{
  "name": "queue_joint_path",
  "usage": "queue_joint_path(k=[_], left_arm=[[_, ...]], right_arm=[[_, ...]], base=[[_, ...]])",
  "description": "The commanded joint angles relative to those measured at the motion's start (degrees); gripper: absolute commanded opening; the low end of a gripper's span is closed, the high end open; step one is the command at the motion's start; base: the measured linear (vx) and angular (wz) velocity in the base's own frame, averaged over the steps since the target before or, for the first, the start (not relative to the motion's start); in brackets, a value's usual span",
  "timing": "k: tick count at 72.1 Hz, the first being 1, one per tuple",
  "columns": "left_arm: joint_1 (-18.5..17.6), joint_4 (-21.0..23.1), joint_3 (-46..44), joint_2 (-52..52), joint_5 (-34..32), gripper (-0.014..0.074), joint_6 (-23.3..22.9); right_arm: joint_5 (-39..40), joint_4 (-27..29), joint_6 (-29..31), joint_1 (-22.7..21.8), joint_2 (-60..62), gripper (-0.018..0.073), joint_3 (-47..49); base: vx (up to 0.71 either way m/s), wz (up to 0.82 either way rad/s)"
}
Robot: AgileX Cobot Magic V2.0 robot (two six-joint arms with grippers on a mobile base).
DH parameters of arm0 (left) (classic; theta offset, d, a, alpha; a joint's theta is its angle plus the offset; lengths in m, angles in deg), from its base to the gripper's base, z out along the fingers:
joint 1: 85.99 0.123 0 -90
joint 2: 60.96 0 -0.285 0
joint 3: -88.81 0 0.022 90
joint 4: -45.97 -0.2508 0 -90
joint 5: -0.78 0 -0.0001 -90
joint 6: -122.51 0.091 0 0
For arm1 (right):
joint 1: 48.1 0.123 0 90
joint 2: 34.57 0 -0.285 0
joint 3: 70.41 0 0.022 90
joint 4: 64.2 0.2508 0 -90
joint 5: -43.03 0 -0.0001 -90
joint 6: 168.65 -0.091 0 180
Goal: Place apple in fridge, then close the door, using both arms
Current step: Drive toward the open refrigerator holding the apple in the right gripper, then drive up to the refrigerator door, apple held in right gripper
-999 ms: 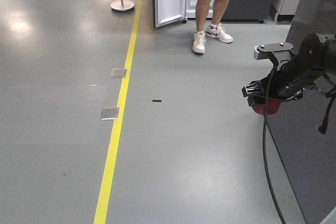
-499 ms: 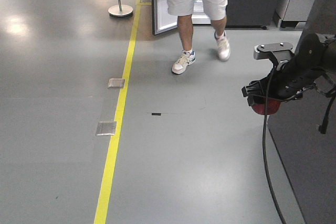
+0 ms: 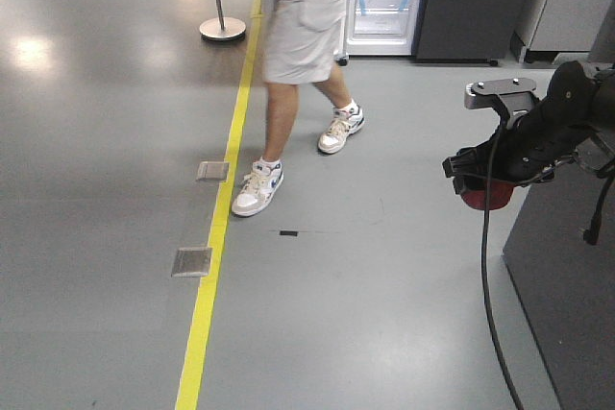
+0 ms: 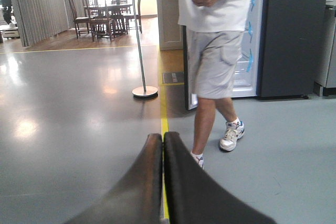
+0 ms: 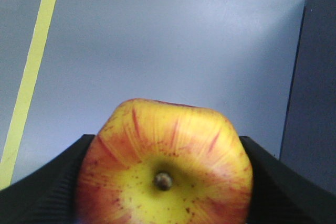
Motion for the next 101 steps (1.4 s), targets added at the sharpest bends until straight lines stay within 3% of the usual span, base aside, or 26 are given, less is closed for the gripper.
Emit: queue_joint_path(k=[1,101], left_arm=[[-0.33,0.41,-0.07,-0.37,-4.72,-0.0006,-0.09],[-0.33,0.41,-0.07,-0.37,-4.72,-0.0006,-0.09]], right_arm=[[2.32,0.07,0.49,0.00,2.99,0.0174,1.50],[2.32,0.07,0.50,0.00,2.99,0.0174,1.50]], base=[[0.25,0.01],[0.30,0.01]])
